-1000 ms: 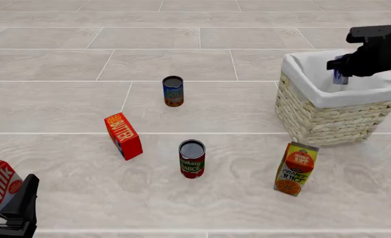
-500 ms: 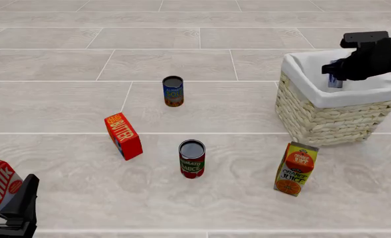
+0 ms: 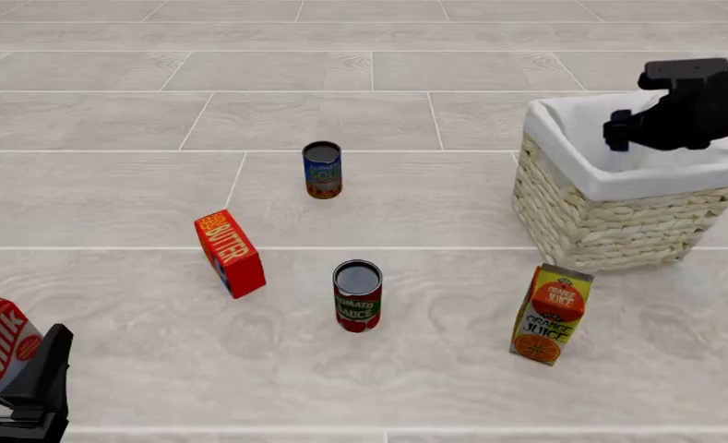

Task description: Pick the cream cheese and place it in the basket.

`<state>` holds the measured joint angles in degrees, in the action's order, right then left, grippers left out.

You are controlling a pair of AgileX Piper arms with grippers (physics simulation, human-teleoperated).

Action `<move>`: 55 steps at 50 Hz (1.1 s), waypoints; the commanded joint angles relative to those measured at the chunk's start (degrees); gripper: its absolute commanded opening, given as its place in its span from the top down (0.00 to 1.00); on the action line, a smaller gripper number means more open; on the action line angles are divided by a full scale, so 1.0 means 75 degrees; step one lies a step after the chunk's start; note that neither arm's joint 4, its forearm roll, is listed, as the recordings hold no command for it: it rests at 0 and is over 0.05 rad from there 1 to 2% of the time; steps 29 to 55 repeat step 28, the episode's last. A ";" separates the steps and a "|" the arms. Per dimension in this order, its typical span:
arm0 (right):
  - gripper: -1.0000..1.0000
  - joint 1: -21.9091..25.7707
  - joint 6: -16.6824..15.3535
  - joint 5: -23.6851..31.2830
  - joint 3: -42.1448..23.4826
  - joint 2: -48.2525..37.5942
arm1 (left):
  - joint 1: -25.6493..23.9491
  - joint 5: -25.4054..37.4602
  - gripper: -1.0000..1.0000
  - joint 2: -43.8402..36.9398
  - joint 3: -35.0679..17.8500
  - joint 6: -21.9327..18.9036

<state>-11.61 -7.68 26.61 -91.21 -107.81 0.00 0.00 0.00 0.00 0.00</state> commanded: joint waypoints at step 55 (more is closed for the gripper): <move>0.00 -0.0057 -0.0367 0.0474 0.0622 0.1985 | 0.0000 0.0000 0.00 0.0000 0.0000 0.0000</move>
